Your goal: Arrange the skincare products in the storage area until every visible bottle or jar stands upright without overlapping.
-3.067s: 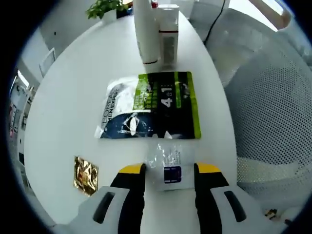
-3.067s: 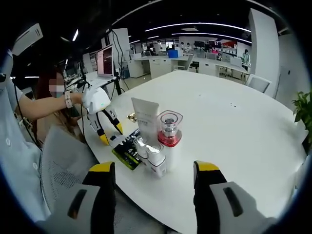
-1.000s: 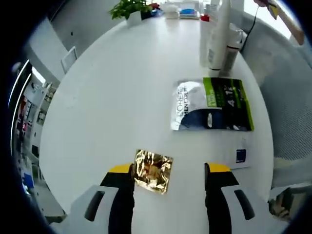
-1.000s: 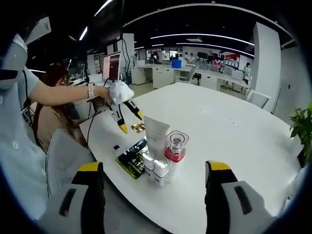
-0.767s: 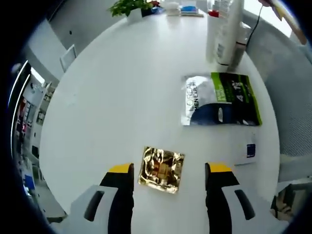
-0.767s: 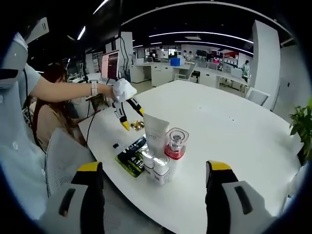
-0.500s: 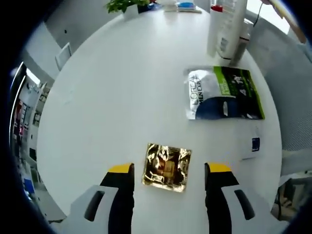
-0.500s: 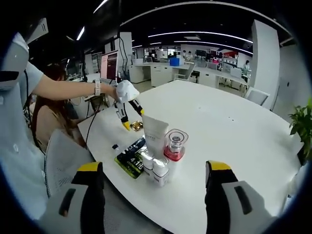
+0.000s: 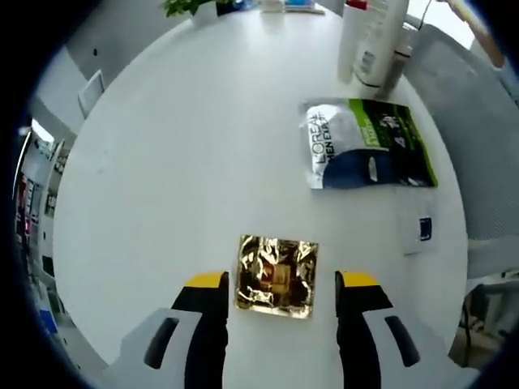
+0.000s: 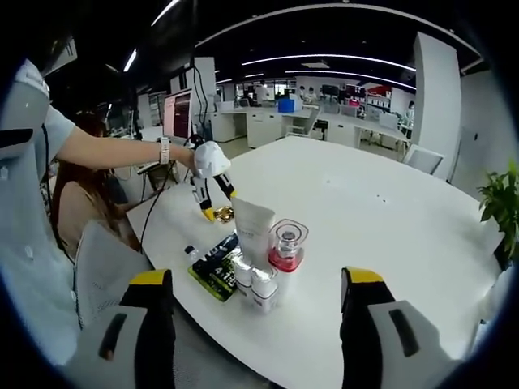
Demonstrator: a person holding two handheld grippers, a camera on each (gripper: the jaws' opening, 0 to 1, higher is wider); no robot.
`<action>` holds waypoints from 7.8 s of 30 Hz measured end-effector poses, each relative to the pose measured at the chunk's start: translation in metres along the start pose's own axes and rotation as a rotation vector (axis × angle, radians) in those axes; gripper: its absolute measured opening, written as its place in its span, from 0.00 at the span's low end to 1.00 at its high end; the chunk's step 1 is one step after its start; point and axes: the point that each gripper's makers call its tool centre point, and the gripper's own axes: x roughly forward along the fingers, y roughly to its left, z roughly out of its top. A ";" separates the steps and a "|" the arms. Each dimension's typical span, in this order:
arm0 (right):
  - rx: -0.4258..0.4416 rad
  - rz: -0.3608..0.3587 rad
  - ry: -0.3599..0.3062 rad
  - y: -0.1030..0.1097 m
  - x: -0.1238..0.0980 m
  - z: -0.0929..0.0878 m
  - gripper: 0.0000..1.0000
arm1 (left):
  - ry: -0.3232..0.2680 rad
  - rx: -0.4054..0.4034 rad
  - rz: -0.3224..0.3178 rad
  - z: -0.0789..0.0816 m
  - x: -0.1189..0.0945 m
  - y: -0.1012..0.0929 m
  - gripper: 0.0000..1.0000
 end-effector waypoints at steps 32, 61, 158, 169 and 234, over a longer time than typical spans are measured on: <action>-0.012 0.040 -0.004 0.006 0.005 0.004 0.85 | 0.026 -0.069 -0.063 -0.002 0.003 -0.004 0.40; -0.018 0.044 -0.019 0.010 0.001 0.003 0.84 | 0.033 -0.130 -0.043 0.017 0.008 -0.032 0.36; -0.033 0.044 -0.027 0.020 -0.006 -0.005 0.83 | 0.013 -0.160 -0.038 0.040 0.009 -0.067 0.31; -0.043 0.052 -0.031 0.025 -0.008 -0.004 0.83 | -0.037 -0.178 0.056 0.049 -0.020 -0.055 0.33; -0.034 0.078 -0.031 0.023 0.005 -0.015 0.87 | -0.539 -0.531 0.384 0.082 -0.140 -0.146 0.89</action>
